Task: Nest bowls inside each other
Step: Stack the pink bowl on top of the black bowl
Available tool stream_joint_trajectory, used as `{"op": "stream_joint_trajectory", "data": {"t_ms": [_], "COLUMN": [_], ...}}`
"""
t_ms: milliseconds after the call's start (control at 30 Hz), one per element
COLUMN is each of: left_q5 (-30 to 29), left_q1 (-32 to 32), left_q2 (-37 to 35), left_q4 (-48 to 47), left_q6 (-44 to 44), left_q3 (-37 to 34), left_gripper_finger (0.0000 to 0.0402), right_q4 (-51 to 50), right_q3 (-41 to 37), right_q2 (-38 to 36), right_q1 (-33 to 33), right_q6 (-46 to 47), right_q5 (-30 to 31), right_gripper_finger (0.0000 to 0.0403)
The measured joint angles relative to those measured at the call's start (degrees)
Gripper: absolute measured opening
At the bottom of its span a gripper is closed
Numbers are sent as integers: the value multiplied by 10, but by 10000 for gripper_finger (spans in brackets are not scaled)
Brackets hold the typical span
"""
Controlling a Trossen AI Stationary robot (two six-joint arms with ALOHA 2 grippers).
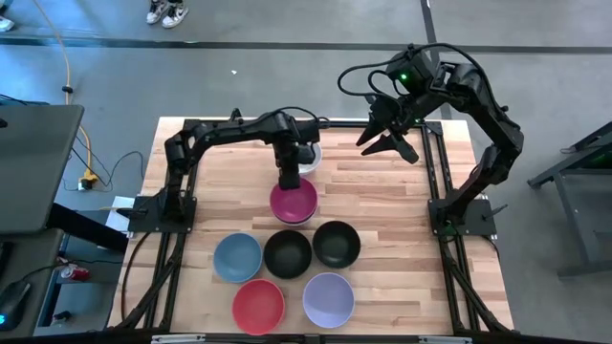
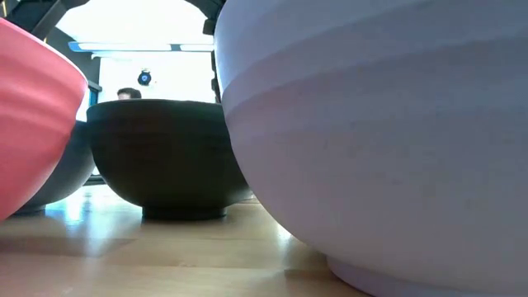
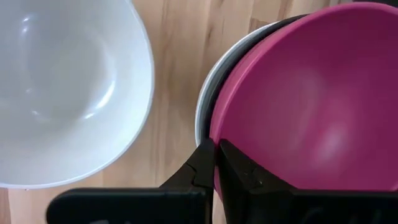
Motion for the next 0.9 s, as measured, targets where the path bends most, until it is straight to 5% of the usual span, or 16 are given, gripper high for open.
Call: {"op": "stream_joint_trajectory", "data": {"t_ms": [467,900], "left_q5": [-5,-8], "left_q1": [-8,-12], "left_q2": [0,0], "left_q4": [0,22], "left_q6": [-4,-4], "left_q3": [0,-19], "left_gripper_finger": [0,2], "right_q4": [21,39], "right_q3": [-119,-122], "right_q2": [0,-11], "right_q1": [0,0], "right_q6": [2,3], "right_q5": [0,-6], "right_gripper_finger": [119,119]}}
